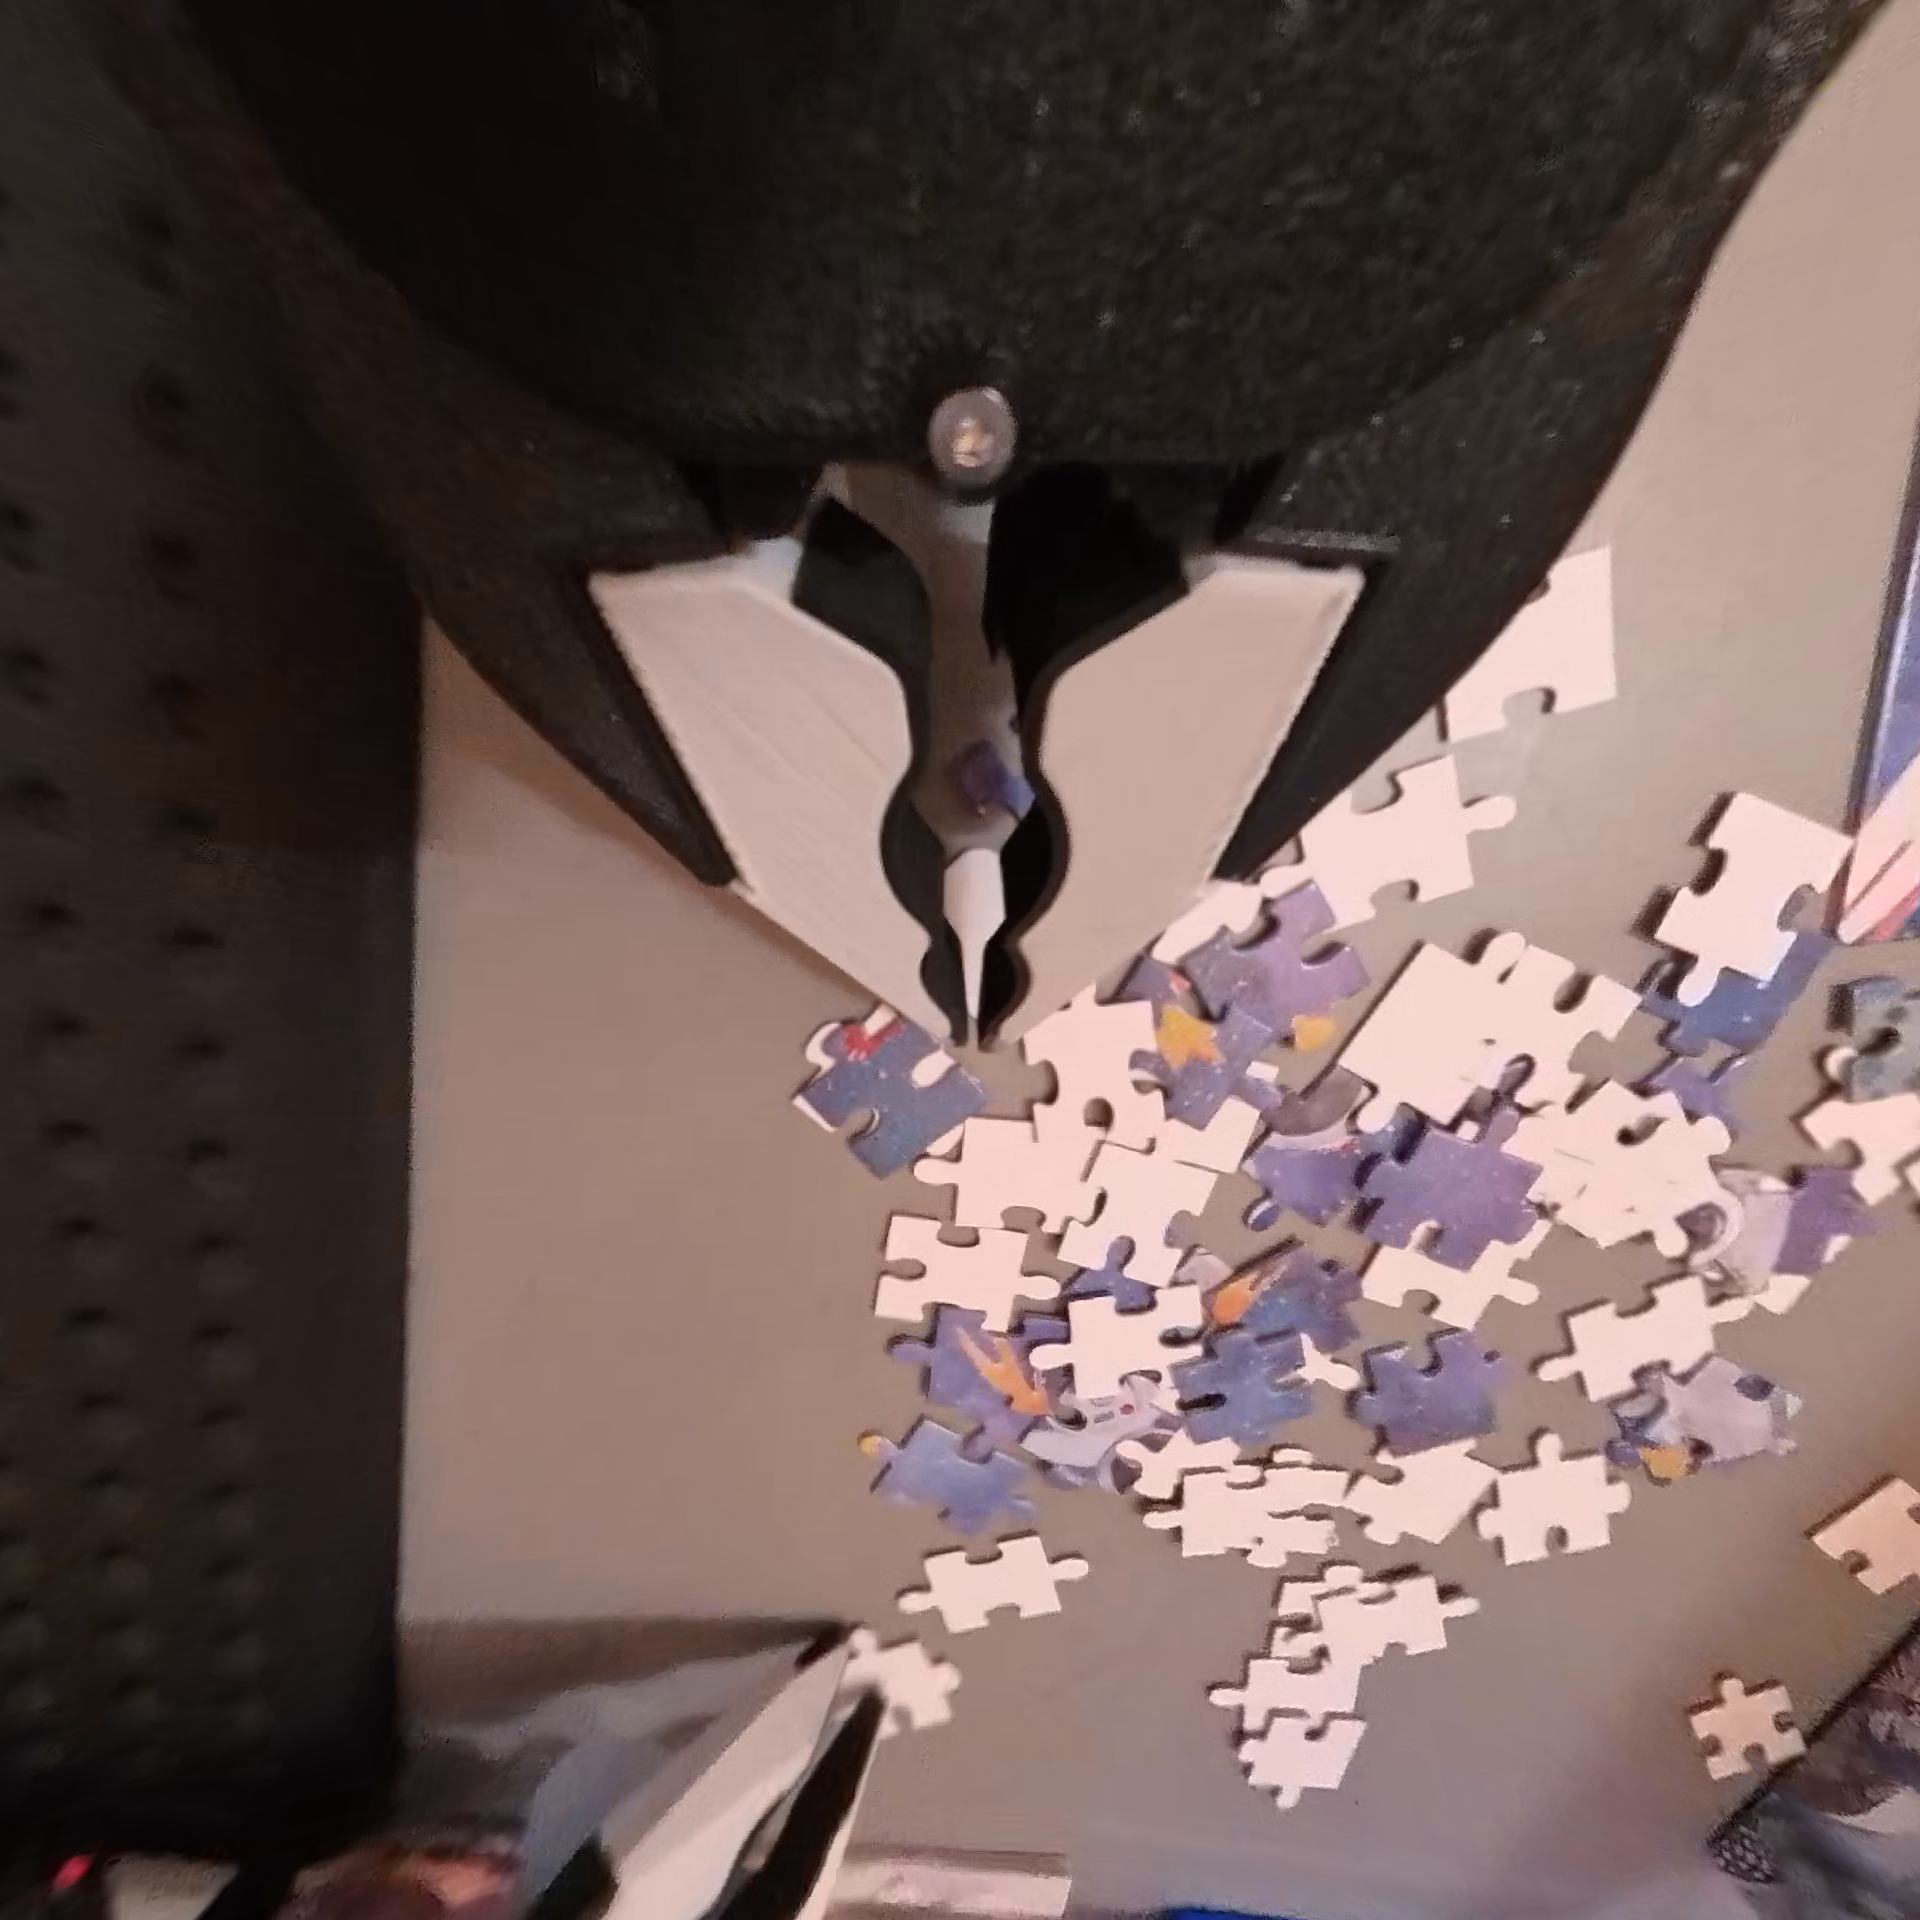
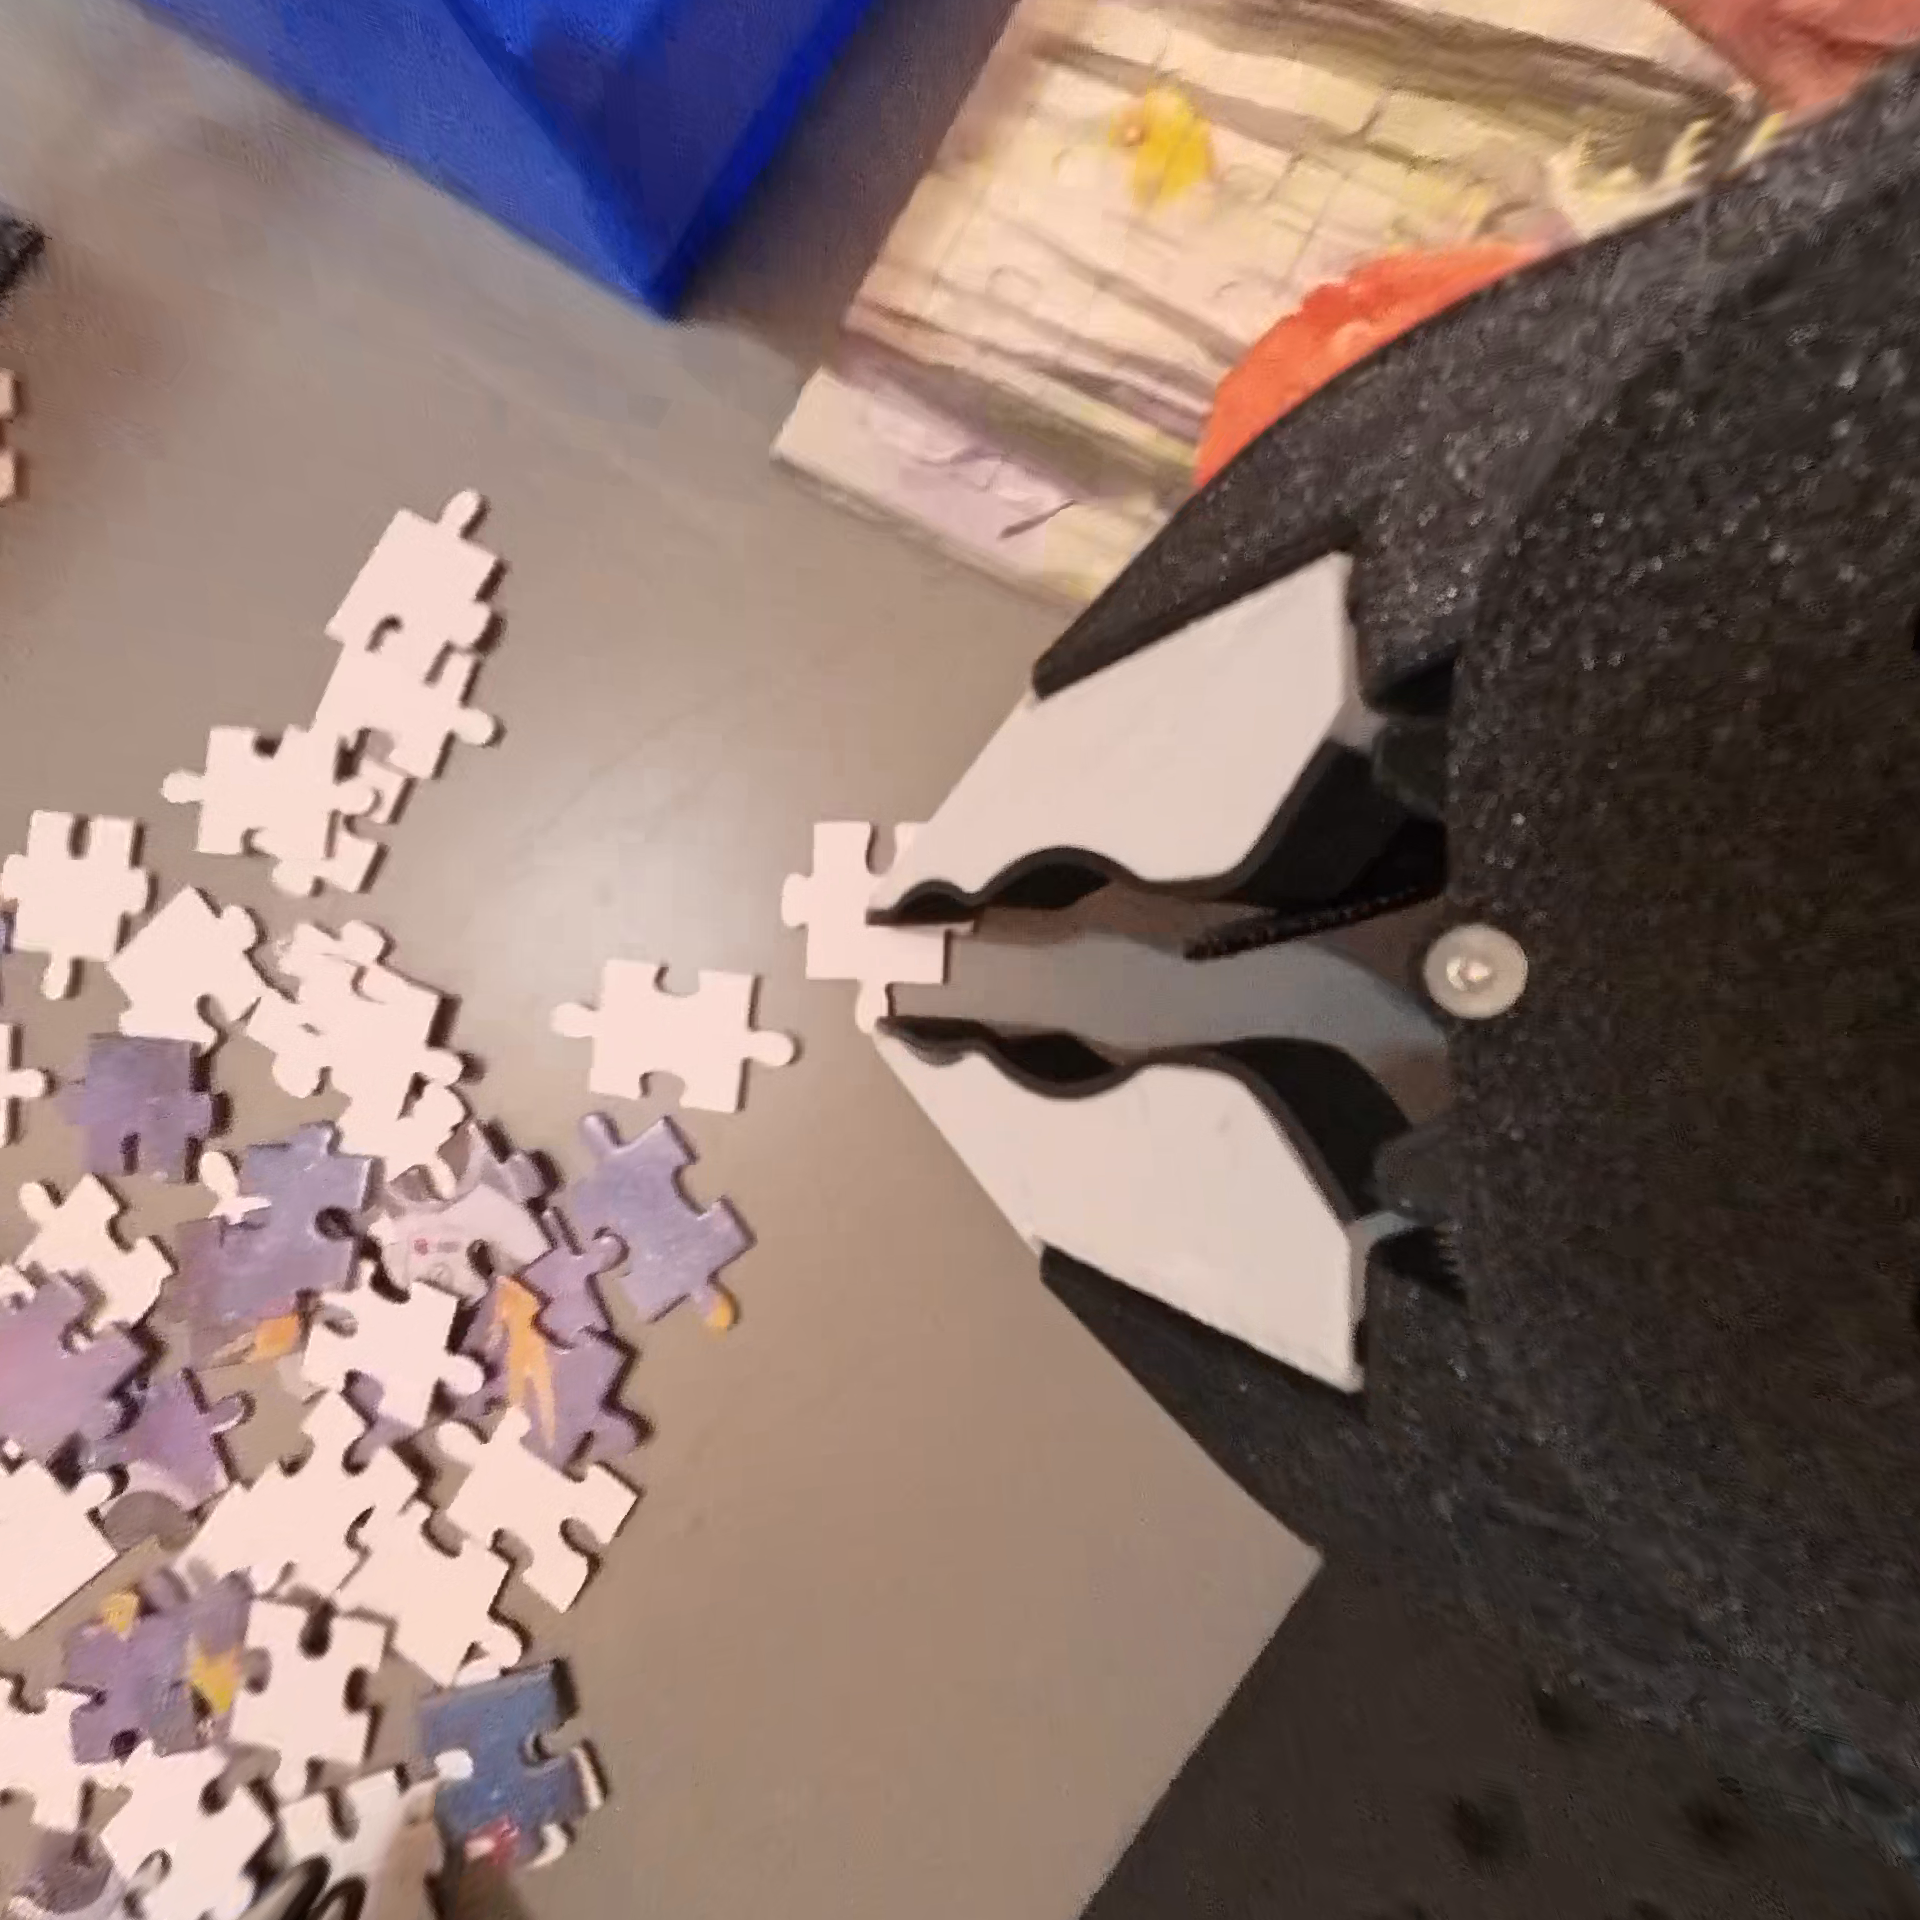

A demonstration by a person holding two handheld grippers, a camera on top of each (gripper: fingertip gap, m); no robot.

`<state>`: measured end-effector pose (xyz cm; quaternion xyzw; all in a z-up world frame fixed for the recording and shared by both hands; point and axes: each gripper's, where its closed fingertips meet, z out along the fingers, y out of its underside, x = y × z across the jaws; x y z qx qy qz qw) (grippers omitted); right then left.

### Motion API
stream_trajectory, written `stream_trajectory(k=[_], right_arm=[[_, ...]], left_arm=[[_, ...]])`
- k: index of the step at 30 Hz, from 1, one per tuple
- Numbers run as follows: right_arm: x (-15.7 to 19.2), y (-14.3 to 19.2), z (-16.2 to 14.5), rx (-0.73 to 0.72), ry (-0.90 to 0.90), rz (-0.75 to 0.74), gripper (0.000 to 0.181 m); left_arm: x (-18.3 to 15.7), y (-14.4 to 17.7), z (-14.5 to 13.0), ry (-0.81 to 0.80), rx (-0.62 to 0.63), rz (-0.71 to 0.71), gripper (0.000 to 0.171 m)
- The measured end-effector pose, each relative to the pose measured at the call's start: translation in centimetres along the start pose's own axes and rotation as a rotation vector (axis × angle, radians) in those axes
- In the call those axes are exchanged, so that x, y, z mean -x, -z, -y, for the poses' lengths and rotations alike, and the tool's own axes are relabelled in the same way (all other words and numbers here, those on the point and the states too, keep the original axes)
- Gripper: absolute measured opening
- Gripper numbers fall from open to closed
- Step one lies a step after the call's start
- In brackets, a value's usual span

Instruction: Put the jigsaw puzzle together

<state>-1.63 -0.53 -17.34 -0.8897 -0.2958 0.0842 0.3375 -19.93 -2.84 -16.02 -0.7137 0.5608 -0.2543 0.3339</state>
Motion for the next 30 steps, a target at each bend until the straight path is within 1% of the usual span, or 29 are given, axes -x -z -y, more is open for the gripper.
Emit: stream_trajectory(k=[1,3,4,5,6,7,9,10,12,13,15,16,17,18,19,21,22,23,26,27,28,30], right_arm=[[0.7,-0.7,0.6,0.012,0.030,0.012,0.011],[1.6,-1.9,2.1,0.031,0.116,0.000,0.008],[2.5,-2.6,3.0,0.037,0.155,0.011,0.009],[3.6,-3.1,3.8,0.046,0.193,0.042,0.013],[4.5,-3.3,4.4,0.051,0.232,0.063,0.019],[4.7,-3.2,5.0,0.038,0.257,0.055,0.022],[4.2,-2.5,5.9,-0.005,0.249,0.043,0.020],[3.7,-2.1,5.8,-0.009,0.221,0.049,0.019],[2.0,-1.7,4.8,0.024,0.157,0.026,0.019],[0.8,-1.6,4.0,0.051,0.136,-0.014,0.019],[-1.0,-1.7,2.7,0.088,0.106,-0.082,0.019],[-1.2,-1.9,2.3,0.107,0.095,-0.084,0.018],[-0.9,-2.2,2.7,0.081,0.082,-0.068,0.011],[-0.1,-2.5,3.0,0.068,0.072,-0.035,0.012],[0.8,-3.0,3.6,0.055,0.068,0.005,0.007],[3.3,-3.8,4.8,0.032,0.073,0.113,0.015],[3.7,-4.0,5.4,0.033,0.092,0.124,0.018],[3.4,-3.9,6.0,0.032,0.124,0.101,0.019],[1.1,-2.3,8.6,-0.021,0.175,0.028,0.020],[0.0,-1.9,9.7,-0.040,0.160,0.003,0.024],[-1.0,-1.9,10.7,-0.050,0.134,-0.013,0.035],[-2.4,-3.0,12.0,-0.047,0.067,-0.014,0.076]], left_arm=[[0.1,0.8,0.2,0.020,-0.021,-0.019,0.002],[1.6,2.6,0.2,0.036,-0.054,0.026,0.002],[2.5,3.5,-0.3,0.047,-0.045,0.048,0.003],[3.3,4.3,-1.2,0.064,-0.020,0.065,0.009],[4.5,5.0,-2.2,0.086,0.004,0.100,0.020],[5.5,5.6,-3.1,0.114,0.019,0.133,0.023],[6.5,6.5,-5.0,0.172,0.050,0.149,0.024],[7.0,6.7,-5.7,0.194,0.054,0.163,0.024],[6.8,6.4,-6.8,0.215,0.084,0.145,0.022],[6.5,5.9,-7.2,0.206,0.107,0.140,0.021],[5.9,5.1,-6.6,0.176,0.104,0.130,0.014],[5.7,4.5,-6.1,0.170,0.100,0.127,0.013],[5.5,3.9,-5.5,0.172,0.096,0.129,0.010],[5.3,3.1,-4.9,0.182,0.090,0.132,0.009],[4.9,2.3,-4.2,0.185,0.080,0.123,0.009],[3.8,1.1,-3.0,0.158,0.067,0.100,0.019],[3.9,1.0,-2.6,0.144,0.069,0.115,0.022],[4.4,1.4,-2.1,0.134,0.067,0.141,0.023],[6.8,4.3,-0.3,0.123,0.036,0.182,0.024],[8.0,5.4,0.3,0.127,0.042,0.197,0.029],[9.2,6.2,0.8,0.138,0.063,0.212,0.038],[11.4,6.8,1.1,0.188,0.136,0.240,0.072]])
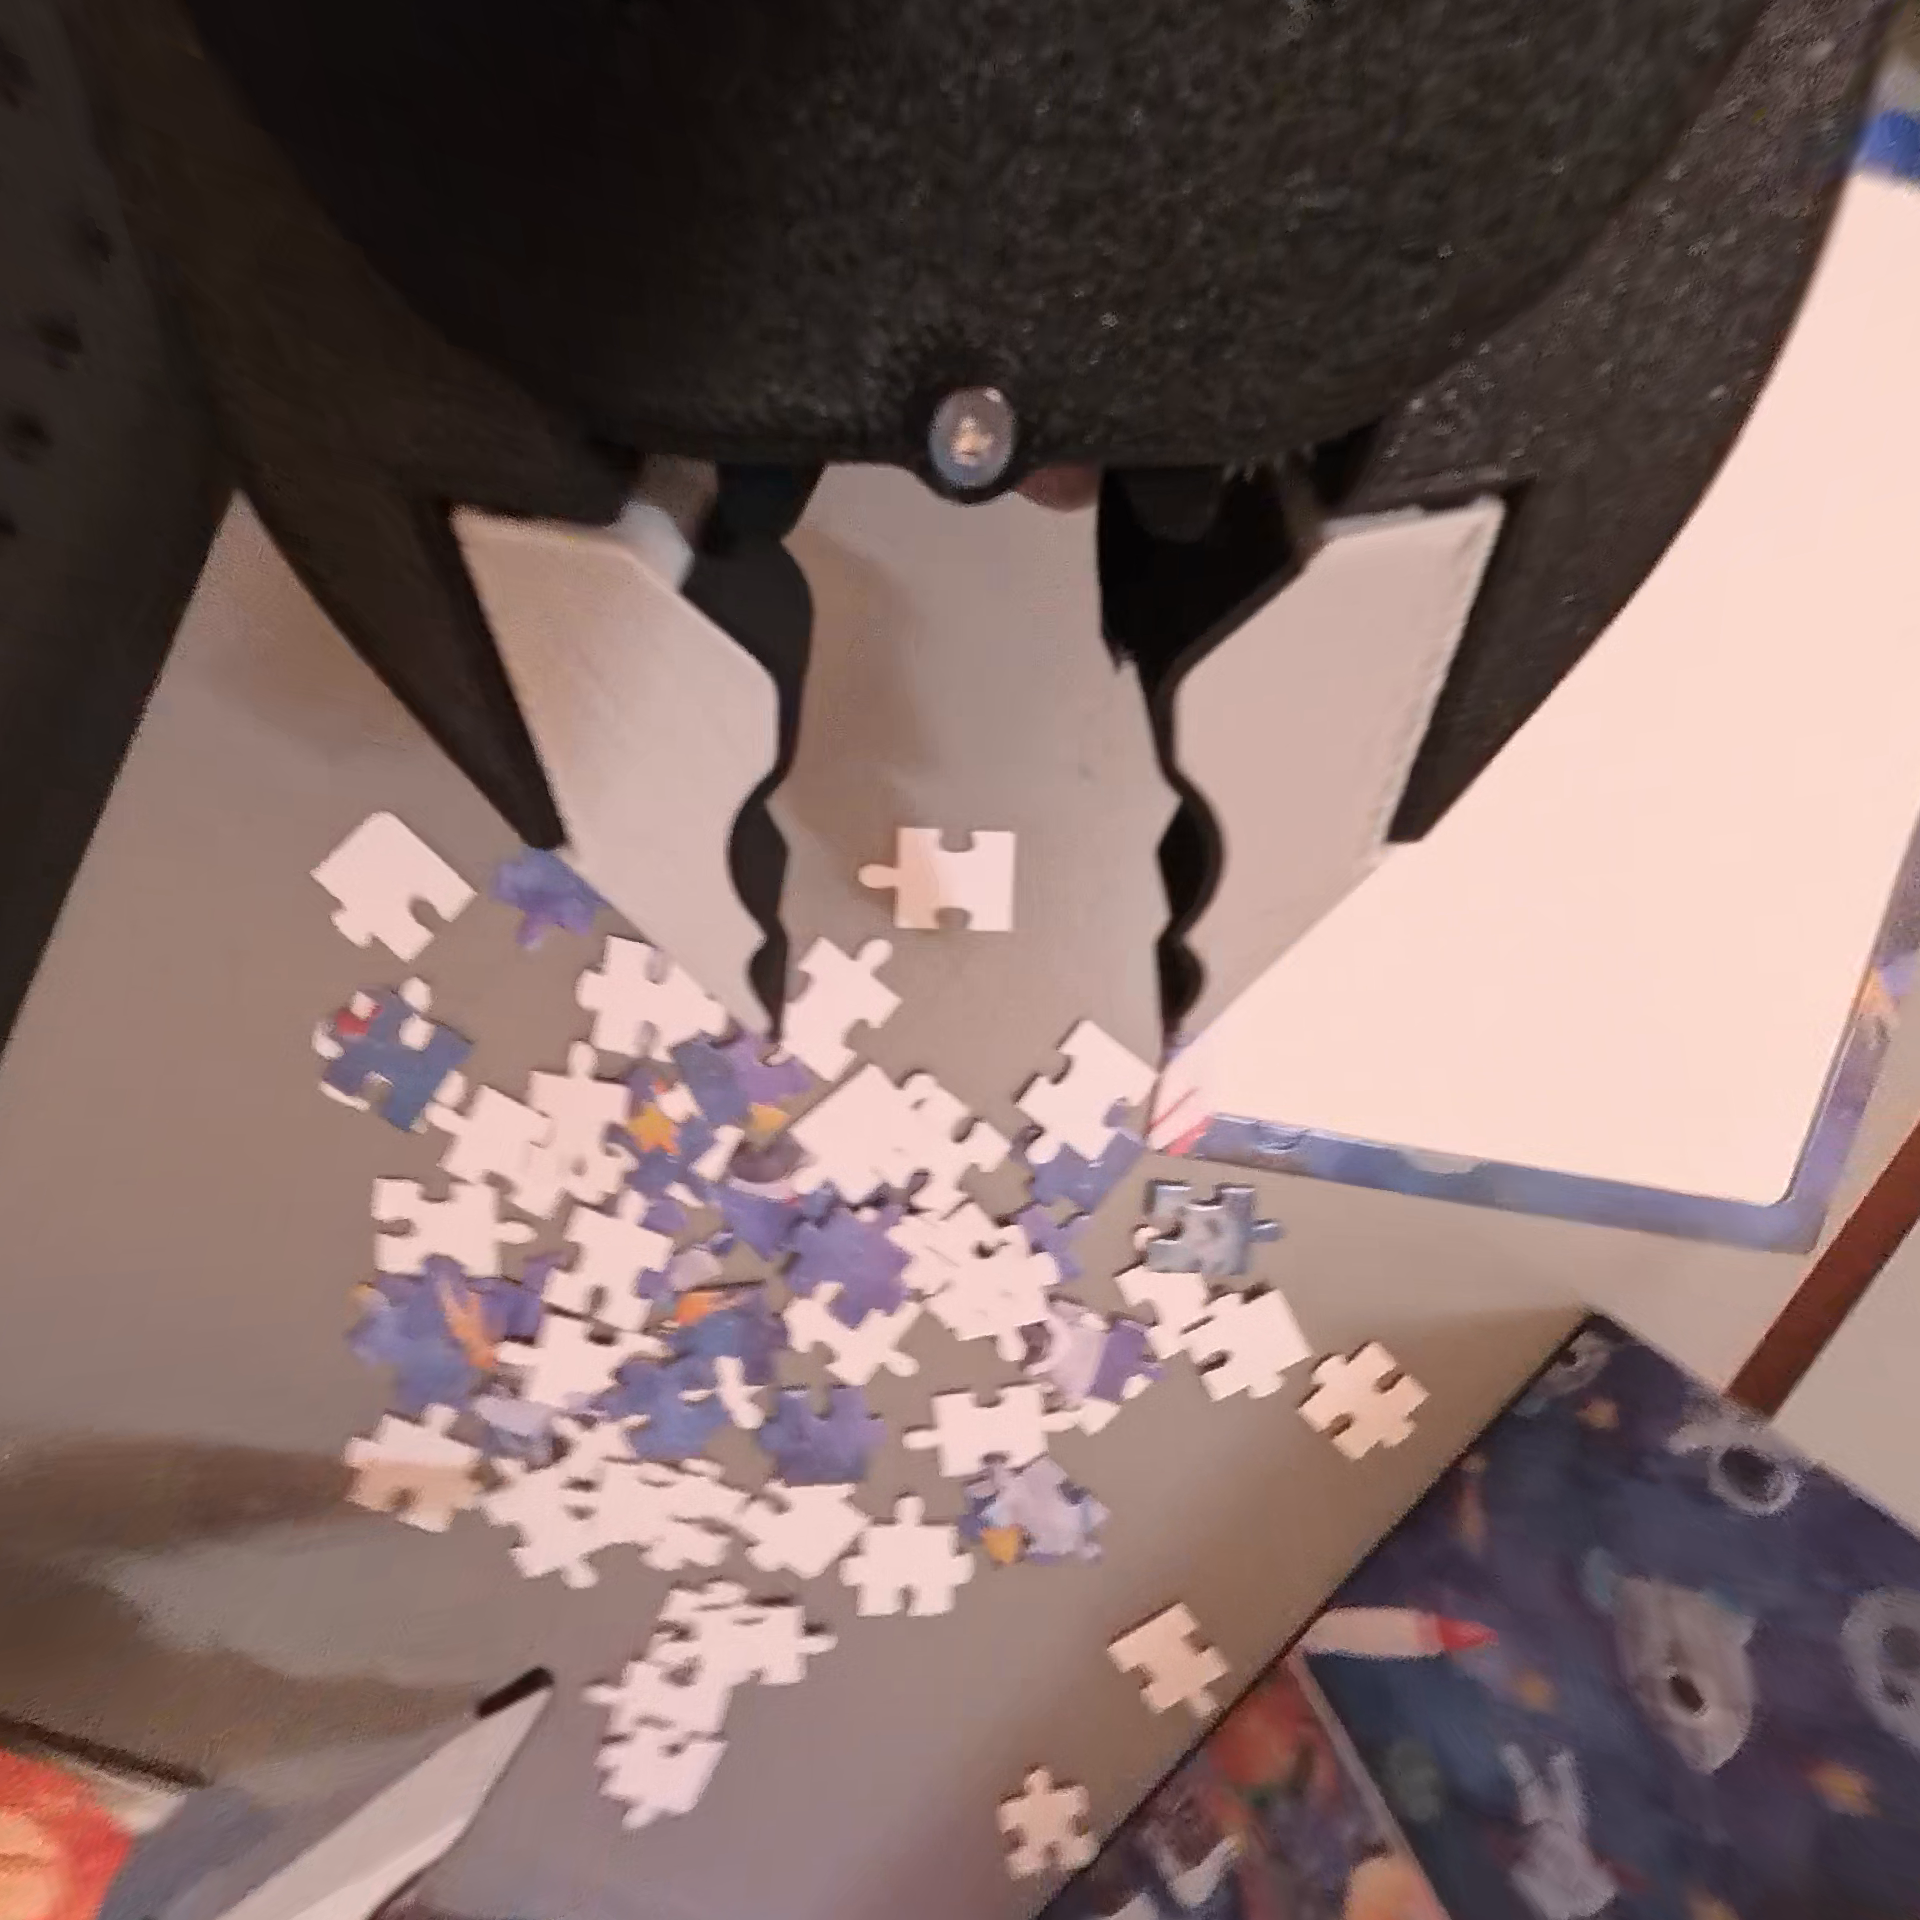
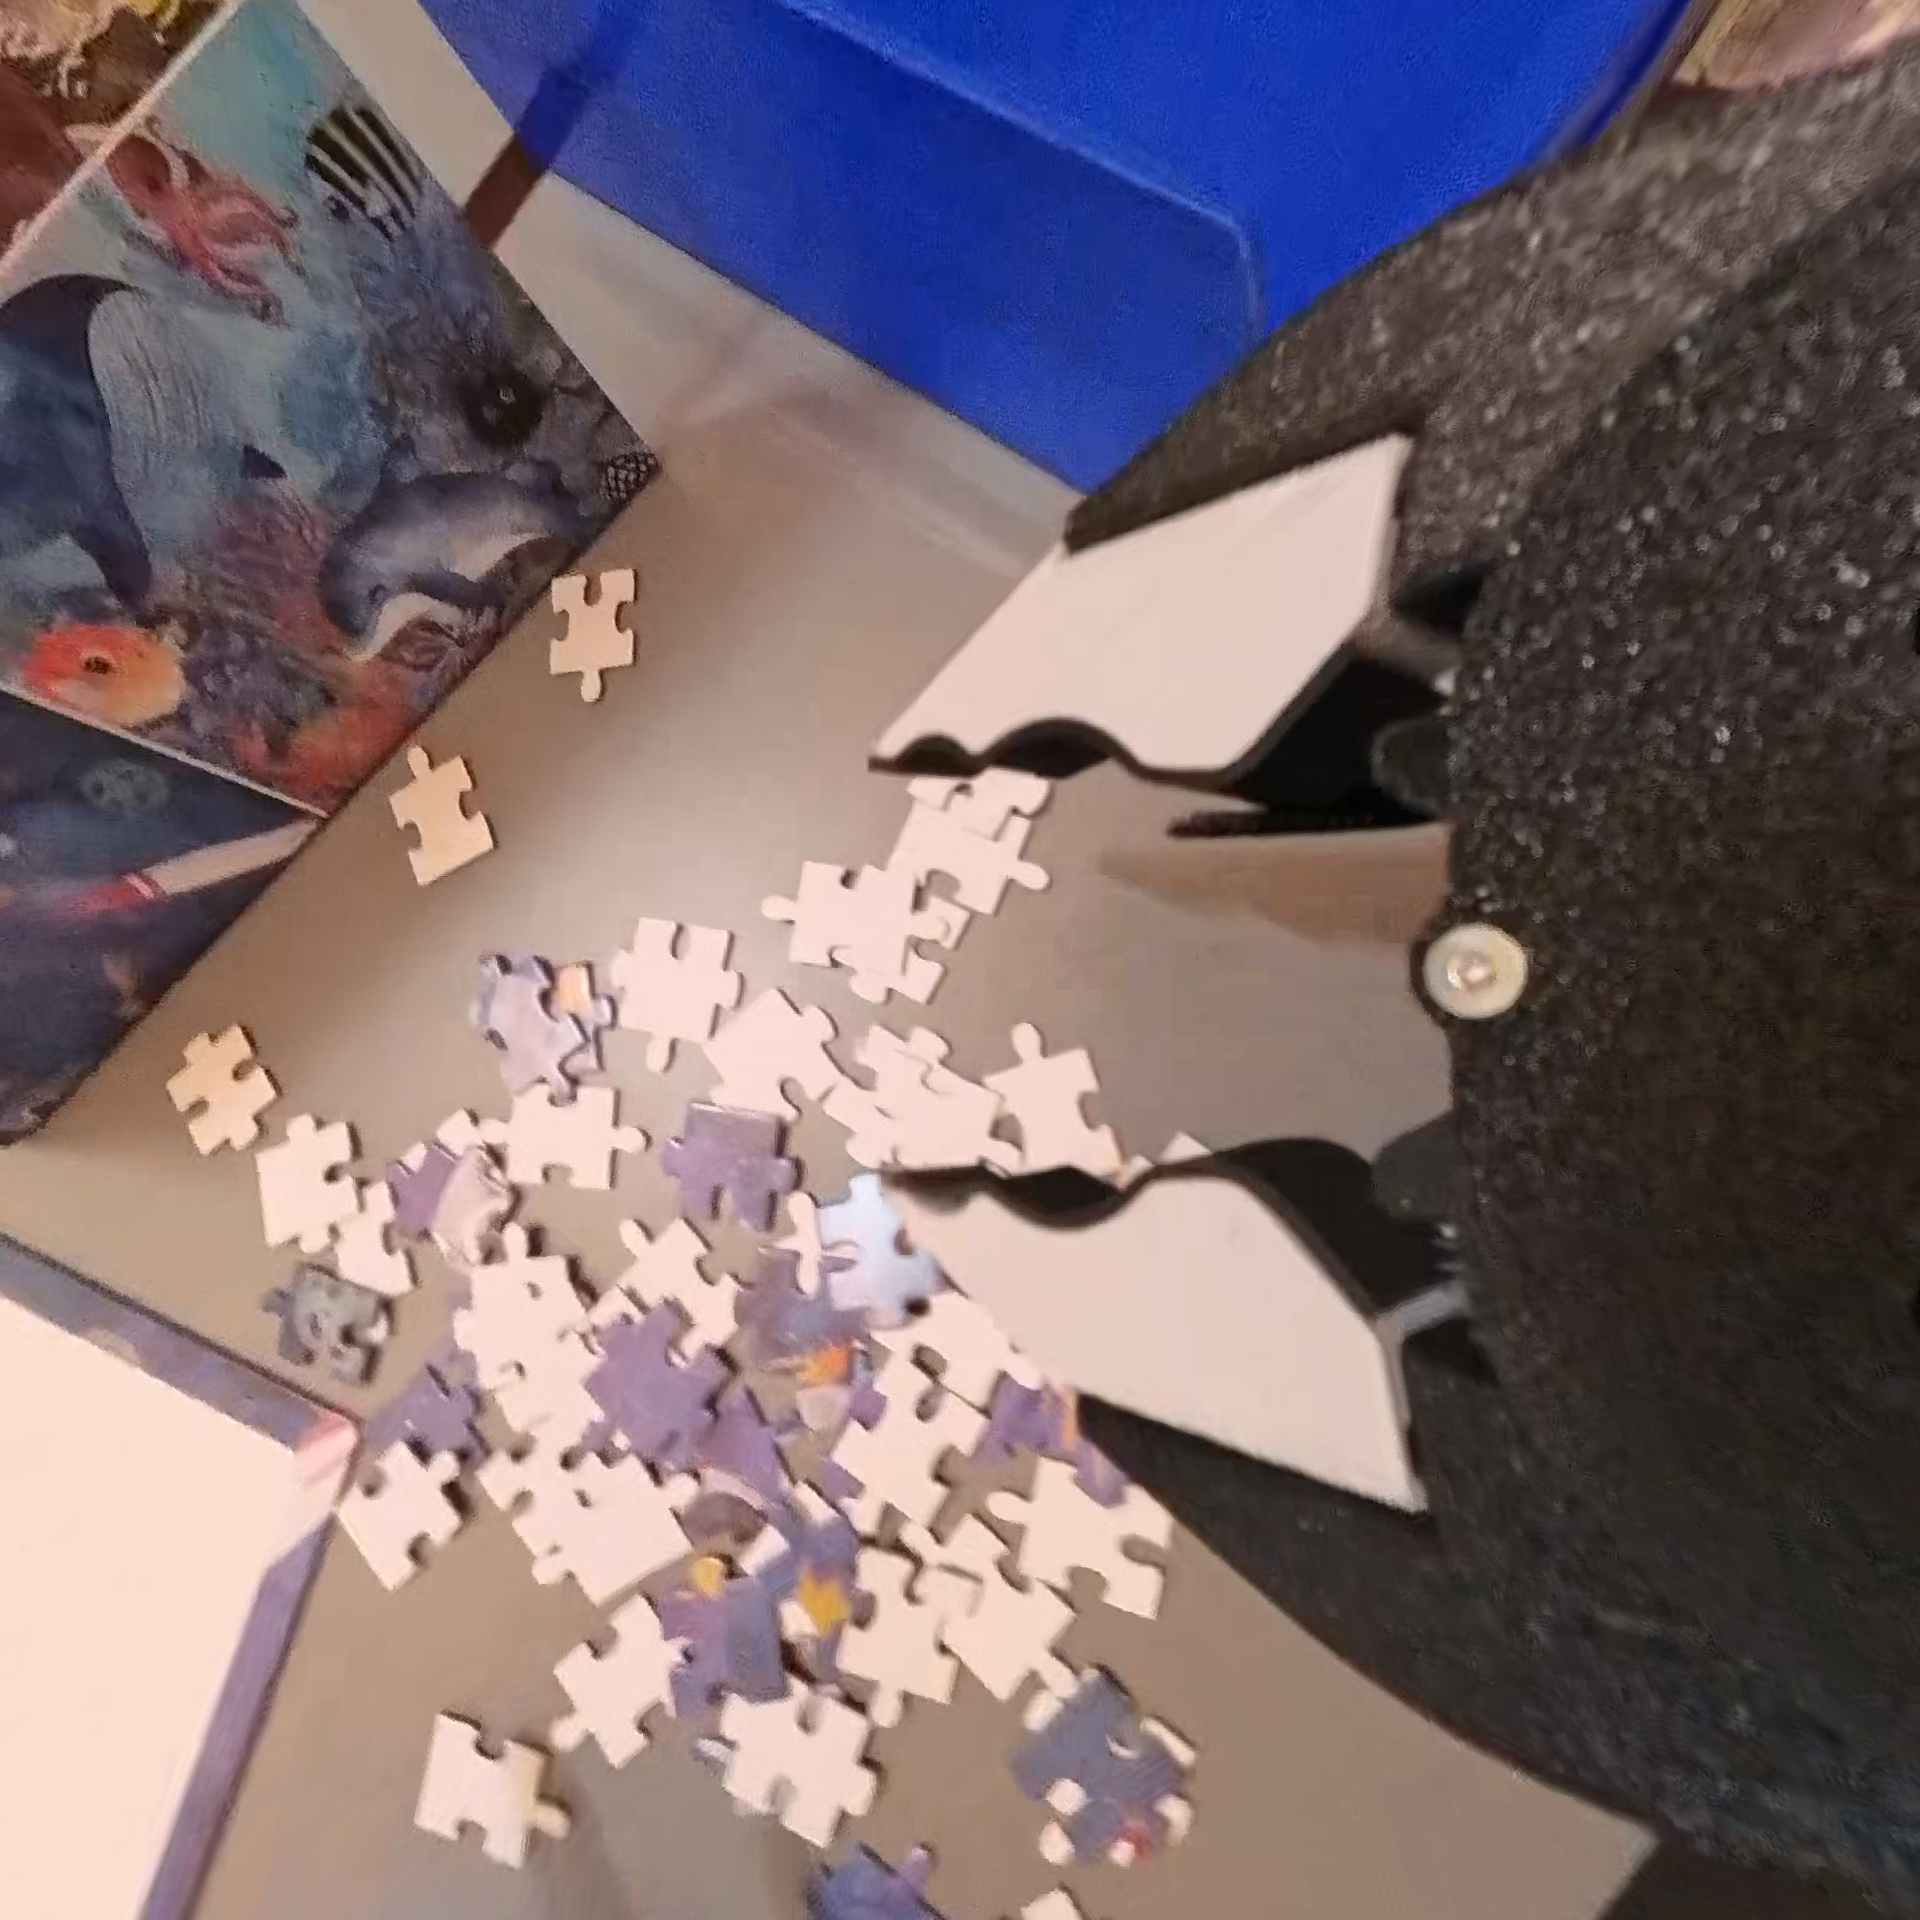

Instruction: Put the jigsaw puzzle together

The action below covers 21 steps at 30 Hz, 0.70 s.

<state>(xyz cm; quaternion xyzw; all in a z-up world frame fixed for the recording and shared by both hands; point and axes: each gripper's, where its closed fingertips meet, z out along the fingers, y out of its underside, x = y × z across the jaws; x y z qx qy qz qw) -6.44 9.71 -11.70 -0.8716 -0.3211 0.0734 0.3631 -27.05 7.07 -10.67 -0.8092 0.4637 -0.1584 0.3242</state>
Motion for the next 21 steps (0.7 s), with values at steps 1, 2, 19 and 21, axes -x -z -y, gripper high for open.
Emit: stream_trajectory(k=[1,2,19,21], right_arm=[[-0.9,-0.9,0.6,-0.020,-0.032,-0.023,0.078],[-1.9,-1.9,0.9,-0.064,-0.096,-0.058,0.073],[4.3,-5.7,-1.2,-0.055,-0.103,0.224,0.000],[7.7,-4.0,0.3,-0.120,-0.064,0.384,0.006]], left_arm=[[1.0,-0.5,0.4,0.034,0.020,0.027,0.079],[2.4,-1.2,1.4,0.085,-0.008,0.082,0.080],[4.9,14.6,-15.5,0.198,-0.126,0.617,0.061],[4.5,17.2,-16.1,0.293,-0.170,0.583,0.062]])
